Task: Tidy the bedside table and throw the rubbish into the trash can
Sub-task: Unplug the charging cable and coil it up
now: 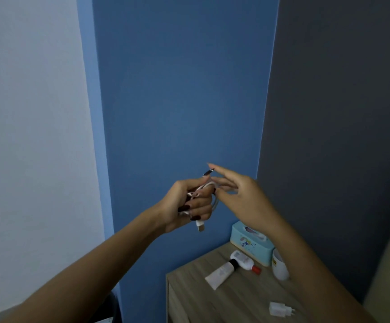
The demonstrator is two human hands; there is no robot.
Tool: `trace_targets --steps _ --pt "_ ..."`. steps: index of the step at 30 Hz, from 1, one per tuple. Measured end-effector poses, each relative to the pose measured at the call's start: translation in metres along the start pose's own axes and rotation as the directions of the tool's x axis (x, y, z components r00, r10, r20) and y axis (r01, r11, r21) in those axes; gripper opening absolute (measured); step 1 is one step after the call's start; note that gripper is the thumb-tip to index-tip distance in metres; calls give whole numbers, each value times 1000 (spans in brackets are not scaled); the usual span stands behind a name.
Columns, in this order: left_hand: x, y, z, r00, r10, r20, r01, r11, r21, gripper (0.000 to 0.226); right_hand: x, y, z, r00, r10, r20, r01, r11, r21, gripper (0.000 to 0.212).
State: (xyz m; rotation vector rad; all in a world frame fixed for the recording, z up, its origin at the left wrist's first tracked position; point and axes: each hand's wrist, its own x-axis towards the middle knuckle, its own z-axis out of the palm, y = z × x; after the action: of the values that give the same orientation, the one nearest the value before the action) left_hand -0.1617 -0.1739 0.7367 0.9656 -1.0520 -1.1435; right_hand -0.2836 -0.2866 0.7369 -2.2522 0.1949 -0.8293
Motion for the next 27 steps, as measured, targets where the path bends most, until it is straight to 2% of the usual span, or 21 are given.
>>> trace_targets --steps 4,6,10,14,16,18,20,22,24,27 --pt "3 1 1 998 -28 62 25 999 37 47 2 2 1 999 -35 7 35 998 -54 28" --pt "3 2 0 998 -21 56 14 992 124 46 2 5 -4 1000 13 21 -13 1000 8 14" --pt "4 7 8 997 78 -10 -67 911 408 51 1 10 -11 993 92 73 -107 966 235 11" --pt "7 4 11 983 172 -72 -114 860 497 54 0 12 -10 997 70 27 -75 958 276 10" --pt "8 1 9 980 176 -93 -116 884 453 56 0 16 -7 1000 13 -12 -11 982 186 9" --pt "8 0 6 986 150 -75 -119 943 312 53 0 18 -6 1000 -12 12 10 991 133 11" --pt "9 0 2 992 123 -38 -117 983 139 47 0 16 -8 995 28 92 -55 952 301 18" --pt "9 1 0 994 108 -6 -108 994 33 46 1 16 -12 982 50 181 -136 852 505 27" --pt "9 1 0 994 103 29 -103 994 -31 47 3 16 -16 977 36 212 -152 812 563 26" --pt "10 2 2 992 104 64 -100 993 -62 48 7 17 -18 974 9 225 -137 816 562 21"
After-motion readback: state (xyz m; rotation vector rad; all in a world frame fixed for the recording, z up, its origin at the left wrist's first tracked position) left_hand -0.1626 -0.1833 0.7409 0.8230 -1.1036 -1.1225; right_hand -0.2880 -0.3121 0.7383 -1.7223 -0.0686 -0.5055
